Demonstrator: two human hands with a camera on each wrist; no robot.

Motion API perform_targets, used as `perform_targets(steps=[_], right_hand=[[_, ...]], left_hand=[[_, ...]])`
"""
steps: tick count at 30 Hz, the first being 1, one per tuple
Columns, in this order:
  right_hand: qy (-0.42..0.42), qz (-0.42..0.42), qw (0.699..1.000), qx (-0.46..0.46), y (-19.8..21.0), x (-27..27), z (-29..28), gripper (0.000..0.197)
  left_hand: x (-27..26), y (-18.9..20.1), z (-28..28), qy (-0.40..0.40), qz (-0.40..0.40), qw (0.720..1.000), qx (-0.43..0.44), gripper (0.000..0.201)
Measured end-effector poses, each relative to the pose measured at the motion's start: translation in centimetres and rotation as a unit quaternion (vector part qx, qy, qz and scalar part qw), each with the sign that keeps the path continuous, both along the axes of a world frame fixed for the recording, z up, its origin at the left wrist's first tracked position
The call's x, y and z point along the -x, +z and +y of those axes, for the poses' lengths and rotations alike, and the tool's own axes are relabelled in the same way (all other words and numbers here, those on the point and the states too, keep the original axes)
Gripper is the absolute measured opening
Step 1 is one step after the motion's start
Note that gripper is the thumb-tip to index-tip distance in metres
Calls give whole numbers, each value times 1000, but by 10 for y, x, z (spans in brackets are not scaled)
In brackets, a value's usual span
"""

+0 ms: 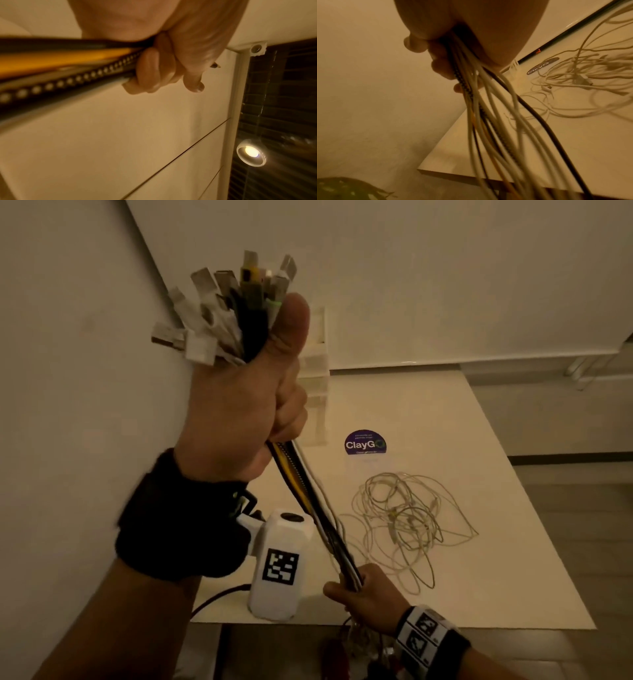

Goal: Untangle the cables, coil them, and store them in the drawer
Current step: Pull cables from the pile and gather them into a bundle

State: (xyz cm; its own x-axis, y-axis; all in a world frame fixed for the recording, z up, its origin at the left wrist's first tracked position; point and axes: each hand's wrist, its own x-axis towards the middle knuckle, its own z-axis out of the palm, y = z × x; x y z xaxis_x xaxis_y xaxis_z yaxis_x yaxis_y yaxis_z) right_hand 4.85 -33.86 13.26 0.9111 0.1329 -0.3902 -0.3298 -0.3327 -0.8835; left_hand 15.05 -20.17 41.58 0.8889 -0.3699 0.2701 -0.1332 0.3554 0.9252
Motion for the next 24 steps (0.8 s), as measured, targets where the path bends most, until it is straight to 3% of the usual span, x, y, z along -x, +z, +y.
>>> perform_targets(steps=[9, 13, 16, 17, 19, 21, 24], right_hand=[[38, 40, 993, 103, -43, 0, -10, 66], [29, 51, 991, 117, -42, 4, -22, 59], [77, 14, 992, 100, -28, 11, -40, 28], [94, 5, 991, 97, -21, 14, -48, 28], [121, 9, 987, 102, -2, 17, -70, 65], [123, 10, 987, 105, 21, 13, -100, 74], [81, -52, 983, 158, 46, -18, -143, 42]], left_hand=[[-16, -13, -2, 13, 40, 999, -6, 64], [-15, -29, -6, 12, 49, 999, -18, 62], [-17, -35, -8, 8, 53, 998, -21, 57], [-17, -37, -9, 0, 53, 998, -17, 53], [-17, -42, -11, -24, 70, 997, 2, 33], [-16, -48, -15, -70, 113, 991, 33, 26], [-16, -58, -23, -120, 191, 973, 52, 41]])
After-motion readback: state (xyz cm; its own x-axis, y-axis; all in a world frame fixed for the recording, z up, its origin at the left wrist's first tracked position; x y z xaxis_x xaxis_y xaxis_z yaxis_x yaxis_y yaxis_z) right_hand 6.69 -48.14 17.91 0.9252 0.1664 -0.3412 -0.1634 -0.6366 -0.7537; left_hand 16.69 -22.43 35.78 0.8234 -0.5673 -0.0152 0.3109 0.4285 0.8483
